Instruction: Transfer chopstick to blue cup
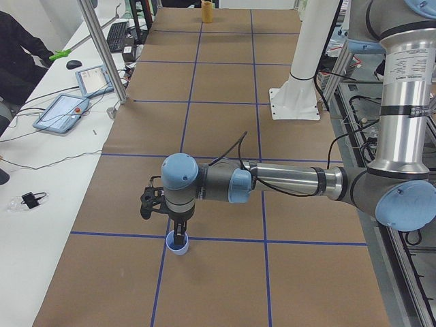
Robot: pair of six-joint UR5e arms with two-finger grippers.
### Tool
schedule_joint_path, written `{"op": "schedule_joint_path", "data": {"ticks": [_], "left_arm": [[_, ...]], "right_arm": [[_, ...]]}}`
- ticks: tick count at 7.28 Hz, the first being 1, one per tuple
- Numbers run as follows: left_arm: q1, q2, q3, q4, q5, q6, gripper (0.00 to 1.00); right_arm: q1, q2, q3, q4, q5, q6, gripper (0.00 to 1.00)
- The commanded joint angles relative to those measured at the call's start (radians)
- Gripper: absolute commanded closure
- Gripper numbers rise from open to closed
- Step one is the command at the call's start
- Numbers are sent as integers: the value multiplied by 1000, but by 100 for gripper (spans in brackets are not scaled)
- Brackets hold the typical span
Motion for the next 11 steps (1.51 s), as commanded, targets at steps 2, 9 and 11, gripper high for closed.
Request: {"op": "schedule_joint_path", "data": {"ticks": [2,9,11], "left_arm": [[0,0,1,-2,0,0,0],[83,-3,-12,-29,-28,3,0],[122,-27,10,-72,37,2,0]], "right_arm": [[0,0,1,-1,0,0,0],[-5,-1,-11,2,23,65,0],[-5,0,-11,6,28,80,0]]}}
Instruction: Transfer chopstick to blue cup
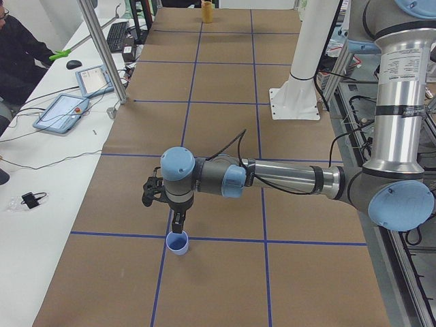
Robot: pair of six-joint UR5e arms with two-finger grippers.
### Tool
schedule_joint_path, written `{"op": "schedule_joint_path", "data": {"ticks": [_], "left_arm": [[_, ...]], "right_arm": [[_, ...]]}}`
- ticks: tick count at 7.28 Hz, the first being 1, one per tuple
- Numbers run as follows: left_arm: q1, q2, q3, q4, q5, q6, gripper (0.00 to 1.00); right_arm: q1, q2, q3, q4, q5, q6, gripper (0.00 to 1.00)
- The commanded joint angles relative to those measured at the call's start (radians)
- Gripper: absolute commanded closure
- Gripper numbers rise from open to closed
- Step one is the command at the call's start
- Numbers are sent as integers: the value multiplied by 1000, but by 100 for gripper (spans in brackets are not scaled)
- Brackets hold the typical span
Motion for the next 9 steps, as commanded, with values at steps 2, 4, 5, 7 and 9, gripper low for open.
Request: {"op": "schedule_joint_path", "data": {"ticks": [2,4,5,7,9], "left_arm": [[76,-54,114,-41,64,-29,0],[111,-61,239,-248,65,-141,1],[162,-65,248,-293,75,-216,1],[187,-67,246,-297,107,-218,1],[191,-67,257,-297,110,-217,1]], "right_arm": [[-1,3,9,2,4,4,0],[-1,4,10,2,5,2,0],[-1,4,9,2,5,4,0],[-1,9,7,1,5,5,0],[-1,9,6,1,5,10,0]]}}
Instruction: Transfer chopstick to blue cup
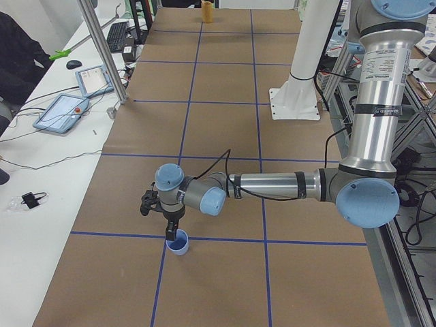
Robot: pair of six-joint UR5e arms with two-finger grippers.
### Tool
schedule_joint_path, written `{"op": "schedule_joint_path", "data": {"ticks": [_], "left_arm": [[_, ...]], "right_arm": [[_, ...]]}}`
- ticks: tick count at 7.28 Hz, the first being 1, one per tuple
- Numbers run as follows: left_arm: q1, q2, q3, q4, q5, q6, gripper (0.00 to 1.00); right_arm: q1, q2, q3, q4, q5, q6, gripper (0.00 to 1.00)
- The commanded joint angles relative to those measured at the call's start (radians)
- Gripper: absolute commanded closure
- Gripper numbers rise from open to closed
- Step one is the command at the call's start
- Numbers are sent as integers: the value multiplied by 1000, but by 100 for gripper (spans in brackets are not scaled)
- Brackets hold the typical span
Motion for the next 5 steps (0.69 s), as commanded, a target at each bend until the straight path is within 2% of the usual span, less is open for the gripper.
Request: {"op": "schedule_joint_path", "data": {"ticks": [1,4,5], "left_arm": [[6,0,9,-2,4,0,2],[59,0,32,-22,20,-1,2],[64,0,34,-28,39,-3,21]], "right_arm": [[0,0,1,0,0,3,0],[0,0,-4,0,0,6,0],[0,0,-4,0,0,5,0]]}}
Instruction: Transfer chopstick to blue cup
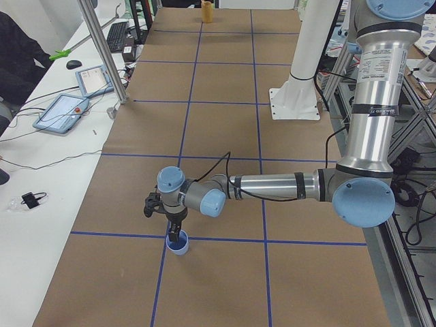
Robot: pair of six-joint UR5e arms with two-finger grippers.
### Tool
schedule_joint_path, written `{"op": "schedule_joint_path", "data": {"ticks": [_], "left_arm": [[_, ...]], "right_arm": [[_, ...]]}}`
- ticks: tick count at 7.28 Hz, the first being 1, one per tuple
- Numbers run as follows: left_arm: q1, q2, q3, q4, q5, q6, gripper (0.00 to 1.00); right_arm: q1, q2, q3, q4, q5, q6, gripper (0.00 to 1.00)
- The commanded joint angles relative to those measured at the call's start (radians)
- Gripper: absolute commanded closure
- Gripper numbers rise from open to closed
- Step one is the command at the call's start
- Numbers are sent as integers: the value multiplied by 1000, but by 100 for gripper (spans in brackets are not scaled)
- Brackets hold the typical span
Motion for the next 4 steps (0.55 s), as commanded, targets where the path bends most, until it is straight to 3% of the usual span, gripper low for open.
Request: {"op": "schedule_joint_path", "data": {"ticks": [1,2,3,4], "left_arm": [[15,0,11,-10,21,3,60],[15,0,17,-10,22,6,88],[15,5,17,-10,22,34,100],[15,14,13,-8,22,61,100]], "right_arm": [[0,0,-1,0,0,1,0],[0,0,0,0,0,1,0],[0,0,0,0,0,1,0],[0,2,-1,0,0,4,0]]}}
